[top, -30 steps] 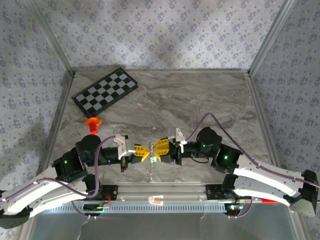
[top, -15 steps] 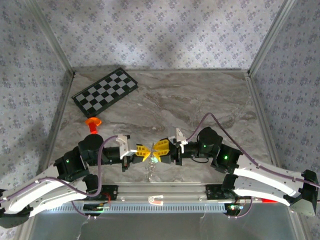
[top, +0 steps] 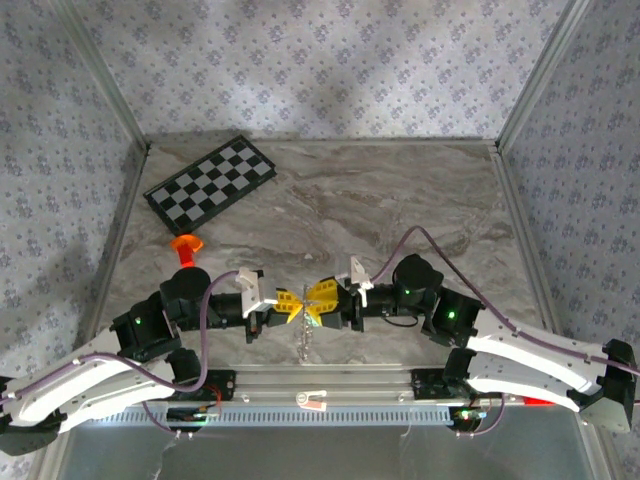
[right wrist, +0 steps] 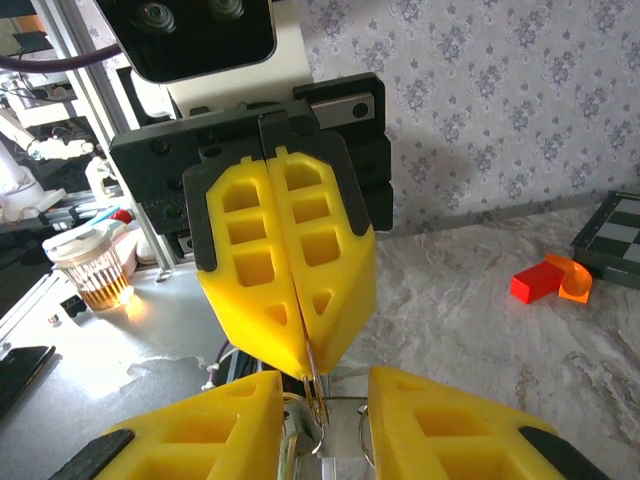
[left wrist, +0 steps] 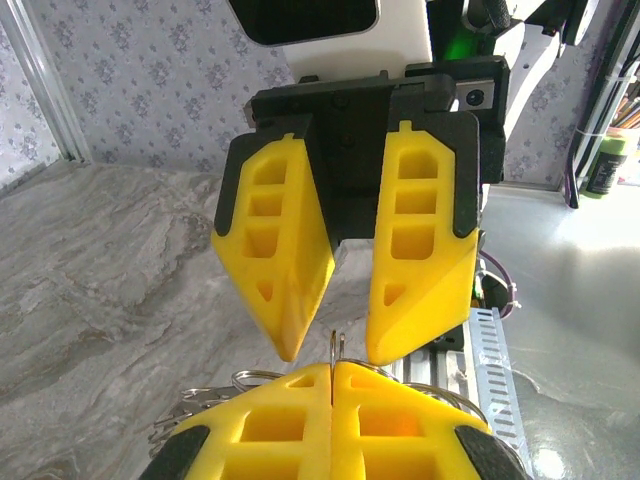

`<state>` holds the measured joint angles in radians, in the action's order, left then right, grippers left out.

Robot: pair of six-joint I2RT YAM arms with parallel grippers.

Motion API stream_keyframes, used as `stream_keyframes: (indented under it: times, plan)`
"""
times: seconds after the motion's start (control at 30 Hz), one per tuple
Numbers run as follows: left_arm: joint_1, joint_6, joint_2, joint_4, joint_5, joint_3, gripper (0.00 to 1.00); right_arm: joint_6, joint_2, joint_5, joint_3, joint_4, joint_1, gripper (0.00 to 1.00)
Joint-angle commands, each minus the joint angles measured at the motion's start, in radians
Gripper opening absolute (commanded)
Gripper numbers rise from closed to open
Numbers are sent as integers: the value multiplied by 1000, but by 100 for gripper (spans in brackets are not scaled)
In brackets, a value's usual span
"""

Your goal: Put the keys on the keyring

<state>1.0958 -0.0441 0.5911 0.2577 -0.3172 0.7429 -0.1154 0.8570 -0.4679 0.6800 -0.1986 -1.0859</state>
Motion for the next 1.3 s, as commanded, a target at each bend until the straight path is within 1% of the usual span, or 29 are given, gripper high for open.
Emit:
stream_keyframes:
  times: [0.0, 0.27, 0.47, 0.7, 0.87, 0.97, 1.13, 1.27]
  plan:
    - [4, -15, -13, -58, 8, 22, 0, 6, -20, -5, 19, 27, 7, 29]
    - [5, -15, -10, -58, 4, 23, 0, 10, -1, -17, 28, 30, 15, 25]
    - [4, -17, -11, -55, 6, 21, 0, 16, 20, -25, 41, 32, 18, 17]
    - [4, -21, -7, -49, 17, 22, 0, 41, 19, -18, 55, 68, 18, 1]
    - [5, -26, 9, -18, 43, 37, 0, 72, 5, -11, 61, 112, 28, 0]
    - [5, -18, 19, 19, 45, 54, 5, 113, -2, -19, 84, 178, 38, 0]
    - [4, -5, 21, 126, 87, 94, 14, 238, 4, -10, 175, 407, 44, 0]
    - [4, -8, 22, 215, 112, 127, 21, 296, 10, -10, 234, 521, 50, 0]
